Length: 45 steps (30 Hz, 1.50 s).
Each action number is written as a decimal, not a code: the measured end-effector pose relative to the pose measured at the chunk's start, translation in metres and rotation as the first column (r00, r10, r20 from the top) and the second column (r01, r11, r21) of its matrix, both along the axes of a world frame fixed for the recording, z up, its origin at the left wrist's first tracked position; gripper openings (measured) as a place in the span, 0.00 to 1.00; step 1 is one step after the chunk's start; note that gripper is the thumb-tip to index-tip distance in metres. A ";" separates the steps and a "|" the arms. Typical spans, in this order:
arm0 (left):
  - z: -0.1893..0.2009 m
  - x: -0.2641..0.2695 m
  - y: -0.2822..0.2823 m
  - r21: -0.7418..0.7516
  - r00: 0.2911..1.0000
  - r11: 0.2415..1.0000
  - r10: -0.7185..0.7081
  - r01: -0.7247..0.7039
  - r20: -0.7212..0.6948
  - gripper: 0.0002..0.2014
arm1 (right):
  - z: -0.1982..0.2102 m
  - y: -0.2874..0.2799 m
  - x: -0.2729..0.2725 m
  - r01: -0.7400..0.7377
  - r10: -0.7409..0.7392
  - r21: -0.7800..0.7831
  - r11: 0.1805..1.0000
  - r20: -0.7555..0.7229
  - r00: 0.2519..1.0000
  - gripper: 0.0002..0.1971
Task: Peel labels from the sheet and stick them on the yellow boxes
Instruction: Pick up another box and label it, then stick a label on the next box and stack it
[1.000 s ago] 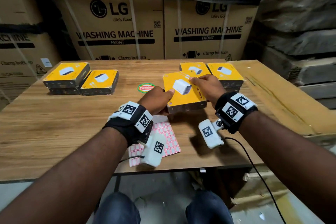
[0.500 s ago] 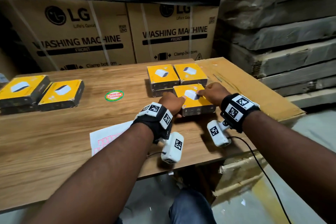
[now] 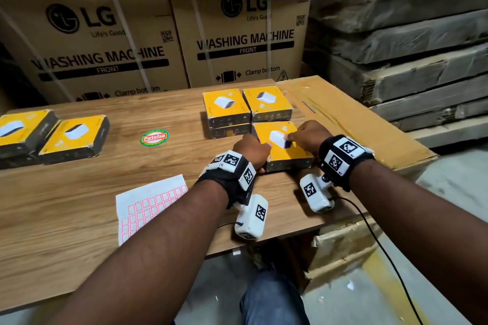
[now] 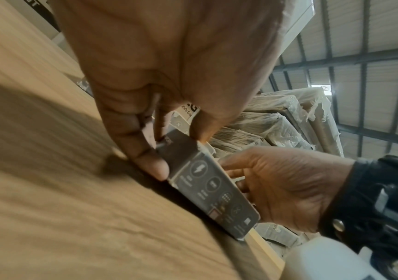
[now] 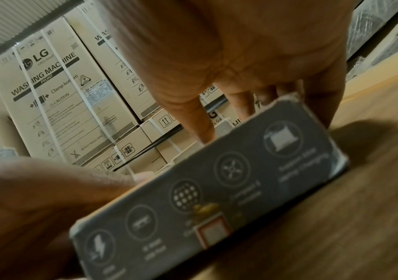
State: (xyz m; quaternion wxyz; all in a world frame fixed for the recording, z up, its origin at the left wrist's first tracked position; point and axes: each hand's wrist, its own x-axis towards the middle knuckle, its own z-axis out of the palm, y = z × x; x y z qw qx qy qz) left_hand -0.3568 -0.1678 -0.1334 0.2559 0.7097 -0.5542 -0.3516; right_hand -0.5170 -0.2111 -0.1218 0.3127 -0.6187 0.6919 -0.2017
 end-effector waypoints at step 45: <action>0.048 0.360 0.138 -0.106 0.549 0.917 0.319 -0.384 0.772 0.25 | 0.051 0.069 0.381 -0.803 0.672 -0.158 0.575 -0.469 0.574 0.32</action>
